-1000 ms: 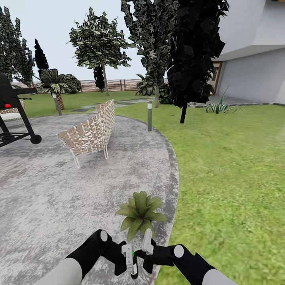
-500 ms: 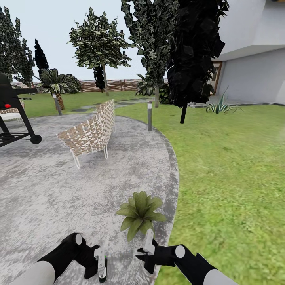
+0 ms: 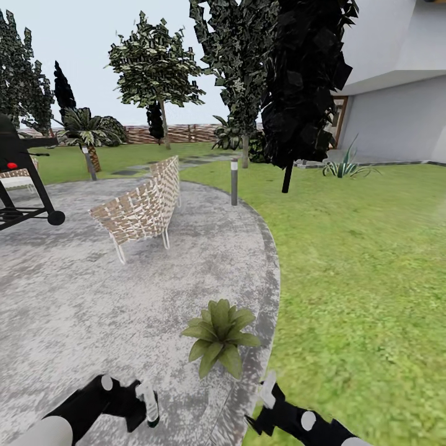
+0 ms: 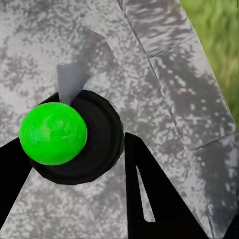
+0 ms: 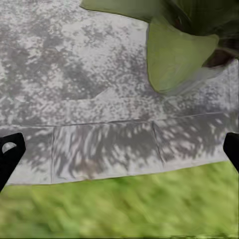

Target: Pick up the pesticide atomizer in the garden and spray insectifuge to fully cover both potted plants in the garden.

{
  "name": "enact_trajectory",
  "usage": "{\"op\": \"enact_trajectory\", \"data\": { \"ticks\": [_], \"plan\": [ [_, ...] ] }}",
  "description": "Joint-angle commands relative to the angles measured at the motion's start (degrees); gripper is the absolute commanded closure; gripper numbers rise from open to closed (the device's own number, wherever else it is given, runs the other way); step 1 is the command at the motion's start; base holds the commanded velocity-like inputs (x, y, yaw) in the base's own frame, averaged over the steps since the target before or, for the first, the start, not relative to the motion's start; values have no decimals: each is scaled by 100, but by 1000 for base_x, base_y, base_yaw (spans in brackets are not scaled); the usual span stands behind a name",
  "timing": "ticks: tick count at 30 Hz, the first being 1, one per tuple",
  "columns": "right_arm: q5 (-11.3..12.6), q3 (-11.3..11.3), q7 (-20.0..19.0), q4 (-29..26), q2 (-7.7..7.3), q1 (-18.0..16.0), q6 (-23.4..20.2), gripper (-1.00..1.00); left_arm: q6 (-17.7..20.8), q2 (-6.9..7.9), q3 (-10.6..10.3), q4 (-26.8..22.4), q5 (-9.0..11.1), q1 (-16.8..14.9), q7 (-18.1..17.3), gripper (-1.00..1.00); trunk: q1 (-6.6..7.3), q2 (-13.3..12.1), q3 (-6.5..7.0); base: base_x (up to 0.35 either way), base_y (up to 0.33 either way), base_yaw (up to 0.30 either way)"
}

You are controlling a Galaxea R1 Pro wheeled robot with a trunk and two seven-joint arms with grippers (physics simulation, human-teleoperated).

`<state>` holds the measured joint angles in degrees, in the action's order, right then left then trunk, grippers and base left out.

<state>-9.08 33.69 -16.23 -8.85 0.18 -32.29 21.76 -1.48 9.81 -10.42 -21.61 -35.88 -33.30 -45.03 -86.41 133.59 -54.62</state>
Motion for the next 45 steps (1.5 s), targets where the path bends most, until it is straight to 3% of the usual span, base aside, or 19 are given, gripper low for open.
{"op": "enact_trajectory", "data": {
  "ticks": [1, 2, 3, 5, 7, 9, 11, 13, 14, 16, 21, 25, 29, 31, 36, 38, 40, 42, 45],
  "plan": [
    [131, -106, 160, 124, -18, 0, 264, -100, 0, -1, 21, 28, 167, -1, 36, 100, 1, 2, -5, 0, 0, 0],
    [282, -129, 231, 185, -50, 5, 419, -100, 17, -2, 31, 43, 284, -1, 59, 100, 1, 2, -5, 0, 0, 0],
    [797, -156, 324, 345, -231, 45, 707, -100, 57, -9, 48, 62, 552, -1, 105, 100, 1, 2, -5, 0, 0, 0],
    [1095, -165, 351, 412, -400, 82, 785, -100, 123, -7, 86, 84, 770, -1, 254, 100, 1, 2, -5, 0, 0, 0],
    [1454, -168, 362, 441, -635, 127, 865, -100, 543, -6, 227, 174, 998, -1, 398, 100, 1, 2, -5, 0, 0, 0],
    [2006, -169, 365, 467, -840, 159, 968, -100, 1012, -5, 279, 195, 1057, -1, 430, 100, 1, 2, -5, 0, 0, 0],
    [2847, -170, 365, 488, -949, 223, 1035, -100, 1400, -7, 284, 188, 1074, -3, 435, 100, 1, 2, -5, 0, 0, 0],
    [3880, -168, 362, 590, -992, 290, 1059, -100, 1873, -8, 274, 151, 1080, -36, 434, 100, 1, 2, -5, 0, 0, 0],
    [4206, -161, 353, 664, -995, 305, 1061, -100, 2099, -7, 271, 141, 1078, -58, 433, 100, 1, 2, -5, 0, 0, 0],
    [4446, -155, 348, 718, -994, 315, 1064, -100, 2379, 4, 270, 134, 1075, -92, 432, 100, 1, 2, -5, 0, 0, 0],
    [4583, -160, 354, 743, -1000, 436, 1067, -100, 3049, 33, 269, 43, 1063, -252, 421, 100, 1, 2, -5, 0, 0, 0],
    [4605, -161, 456, 744, -1001, 555, 1067, -100, 3858, -1, 237, -14, 1046, -554, 318, 100, 1, 2, -5, 0, 0, 0],
    [4594, -154, 1089, 743, -960, 585, 1064, -100, 4020, 8, 230, -72, 871, -801, 145, 100, 1, 2, -5, 0, 0, 0],
    [4586, -153, 1271, 738, -942, 588, 1060, -100, 4036, -1, 219, -82, 792, -950, -192, 100, 1, 2, -5, 0, 0, 0],
    [4582, -150, 1354, 743, -931, 590, 1059, -100, 4276, -5, 180, -102, 83, -1261, -1048, 100, 1, 2, -5, 0, 0, 0],
    [4582, -145, 1358, 743, -926, 592, 1059, -100, 4304, 28, 168, -111, -229, -1367, -1751, 100, 1, 2, -5, 0, 0, 0],
    [4582, -144, 1359, 743, -924, 592, 1058, -100, 4312, 38, 177, -145, -642, -1417, -2109, 100, 1, 2, -5, 0, 0, 0],
    [4576, -143, 1359, 740, -919, 592, 1058, -100, 4320, 30, 192, -182, -1069, -1454, -2255, 100, 1, 2, -5, 0, 0, 0],
    [4574, -143, 1351, 737, -915, 592, 1058, -100, 4322, -4, 196, -192, -1237, -1466, -2300, 100, 1, 2, -5, 2, 0, 0]
  ]
}}
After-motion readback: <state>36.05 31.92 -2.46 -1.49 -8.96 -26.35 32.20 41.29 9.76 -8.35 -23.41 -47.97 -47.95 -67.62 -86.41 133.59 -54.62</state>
